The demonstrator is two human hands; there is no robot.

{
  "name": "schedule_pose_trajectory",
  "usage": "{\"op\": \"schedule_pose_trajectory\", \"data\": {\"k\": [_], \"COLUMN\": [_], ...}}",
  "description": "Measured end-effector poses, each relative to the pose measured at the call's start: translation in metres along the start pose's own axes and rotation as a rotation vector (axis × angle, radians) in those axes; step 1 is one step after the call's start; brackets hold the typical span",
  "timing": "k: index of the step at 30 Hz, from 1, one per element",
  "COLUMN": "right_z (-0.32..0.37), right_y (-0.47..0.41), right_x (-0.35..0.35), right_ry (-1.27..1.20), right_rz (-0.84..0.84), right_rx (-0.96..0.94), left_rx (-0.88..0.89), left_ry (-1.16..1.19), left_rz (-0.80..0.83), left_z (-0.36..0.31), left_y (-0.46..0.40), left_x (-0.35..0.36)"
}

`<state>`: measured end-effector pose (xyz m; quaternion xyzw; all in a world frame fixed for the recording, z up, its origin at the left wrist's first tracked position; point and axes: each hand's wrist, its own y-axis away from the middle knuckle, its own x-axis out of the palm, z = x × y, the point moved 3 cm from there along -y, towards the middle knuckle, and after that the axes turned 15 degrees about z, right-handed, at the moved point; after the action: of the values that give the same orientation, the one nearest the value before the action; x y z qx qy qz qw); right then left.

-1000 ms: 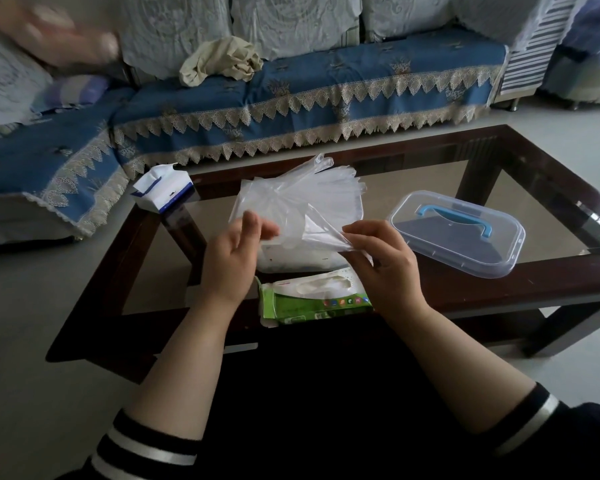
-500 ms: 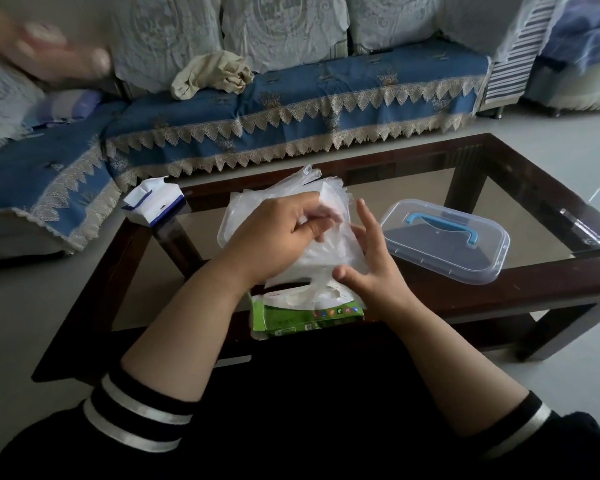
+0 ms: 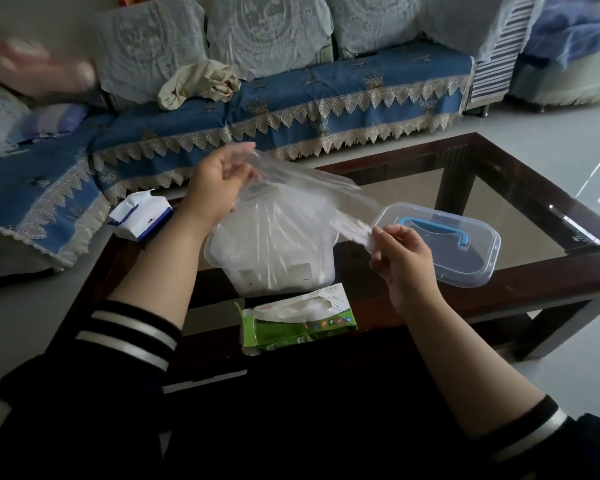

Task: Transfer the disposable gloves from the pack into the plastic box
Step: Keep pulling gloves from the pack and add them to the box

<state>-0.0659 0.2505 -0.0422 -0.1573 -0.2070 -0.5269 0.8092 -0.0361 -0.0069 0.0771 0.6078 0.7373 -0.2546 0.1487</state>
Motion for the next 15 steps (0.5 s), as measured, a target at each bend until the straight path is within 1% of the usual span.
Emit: {"op": "schedule_pose_trajectory", "data": {"k": [3,5,8,11,15], "right_z": [-0.008,-0.012,-0.016,-0.018,-0.022], "right_y": [-0.002,-0.001,-0.003,-0.007,-0.01], "right_x": [0.001,0.006,0.013,0.015,0.013], "right_ry": [0.174,0.3,0.447,0.537,0.614], "right_rz": [0.01,0.032,0.074,0.108,0.14], "right_rx": [0.064,0.086,0.077,0.084,0.11], "left_rx": [-0.18,-0.299,-0.403,-0.492,-0.531], "left_ry": [-0.064,-0.138,-0.241,-0.335,-0.462], "left_rz": [-0.132,-0.184,-0.152,-0.122,-0.17], "left_z": [0.036,0.055,0.073,0.081,0.089], "left_y": [-0.023,-0.031,-0.036,-0.033,-0.027], "left_x": [-0.008,-0.011,-0.008,-0.002,0.002]}}
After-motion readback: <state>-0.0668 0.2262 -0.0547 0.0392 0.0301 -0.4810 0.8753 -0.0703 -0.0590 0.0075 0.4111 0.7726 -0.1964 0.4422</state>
